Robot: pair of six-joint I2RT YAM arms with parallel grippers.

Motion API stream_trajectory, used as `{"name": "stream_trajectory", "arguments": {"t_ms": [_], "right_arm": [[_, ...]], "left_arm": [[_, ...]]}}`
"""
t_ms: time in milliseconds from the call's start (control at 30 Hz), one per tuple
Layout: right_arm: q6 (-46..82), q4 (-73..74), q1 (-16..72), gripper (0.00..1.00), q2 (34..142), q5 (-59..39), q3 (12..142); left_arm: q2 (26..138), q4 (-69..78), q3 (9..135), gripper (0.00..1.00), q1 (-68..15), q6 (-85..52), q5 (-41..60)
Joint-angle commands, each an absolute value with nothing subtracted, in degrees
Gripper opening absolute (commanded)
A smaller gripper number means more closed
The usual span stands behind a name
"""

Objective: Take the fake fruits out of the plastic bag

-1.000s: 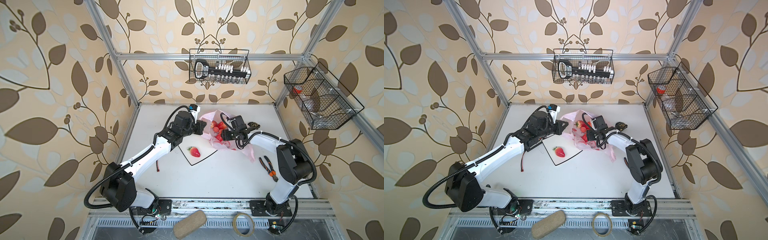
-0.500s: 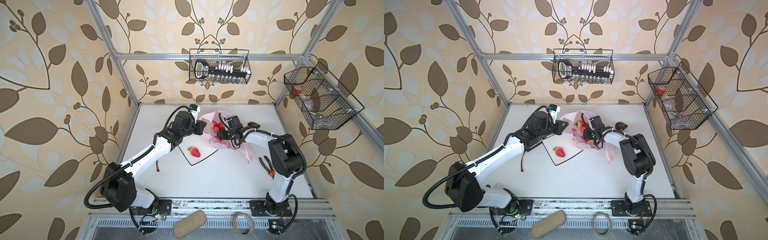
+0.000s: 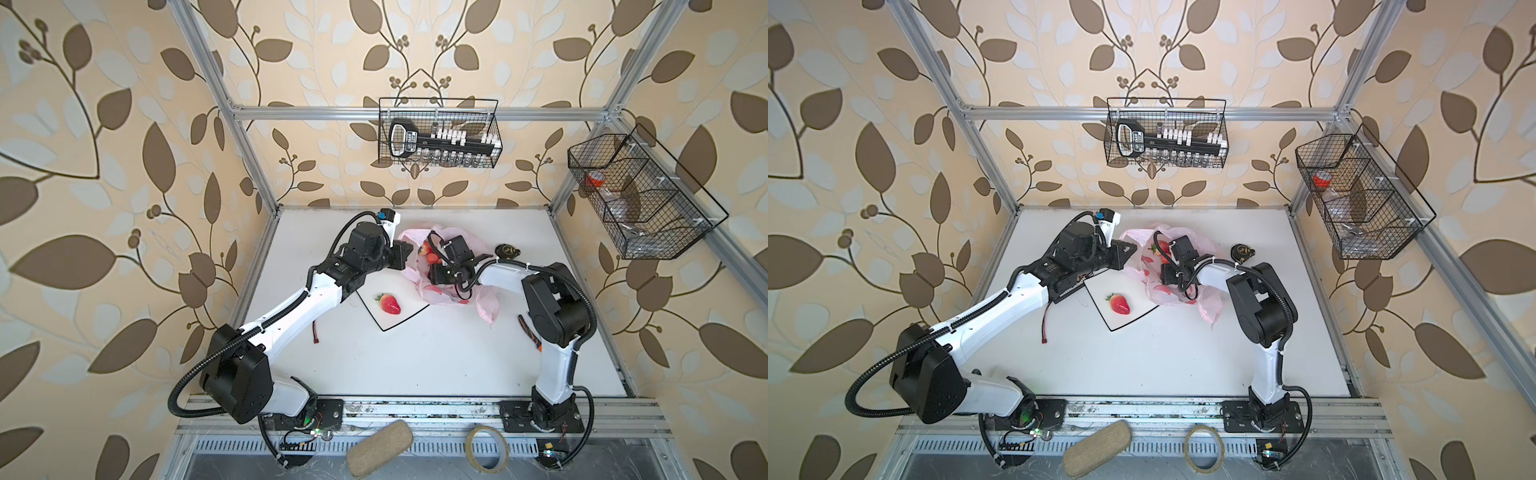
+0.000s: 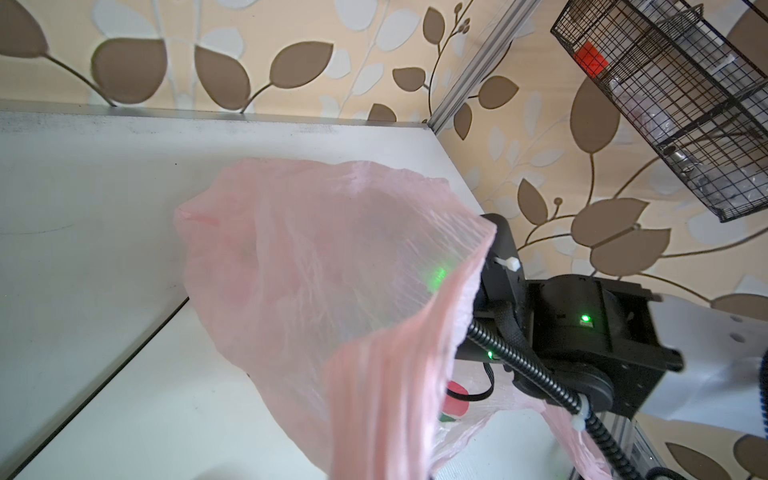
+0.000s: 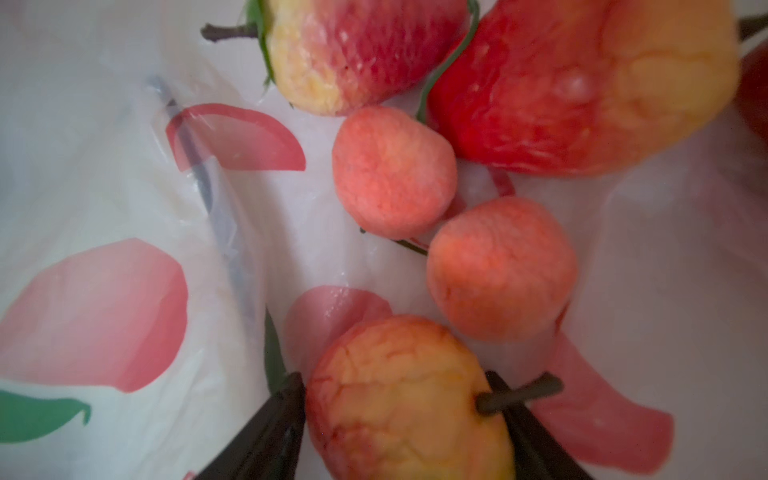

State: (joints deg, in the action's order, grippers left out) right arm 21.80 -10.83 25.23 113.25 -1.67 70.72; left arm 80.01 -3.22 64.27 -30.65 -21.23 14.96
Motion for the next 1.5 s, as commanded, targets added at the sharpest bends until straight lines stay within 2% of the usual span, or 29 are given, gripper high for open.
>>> {"name": "stream_trajectory", "arguments": {"t_ms": [0,300,1100,1300,1467], "right_arm": [[23.0,-12.7,25.4,0.62,114.9,1.5,72.6],[22.6,-11.0,25.5,0.43,109.3,0.5,69.9],[17.9,-10.0,27.4,0.34,82.5,-11.8,56.0],[14.4,-11.0,34.2,0.34,73.7,-10.1,51.7],[11.4,-3.8,46.5,0.32,68.9,-3.6,44.8]], "left_arm": [[79.7,-2.3,65.2,0.0,-30.0,-20.6,16.0],[80.3,-3.1,65.6,0.0,-29.9,-21.5,15.0],[82.2,-3.5,68.3,0.0,-29.8,-23.3,8.9],[85.2,-3.6,69.8,0.0,-29.2,-23.3,7.8],[86.3,-3.6,71.4,0.0,-28.4,-22.7,7.9]]}}
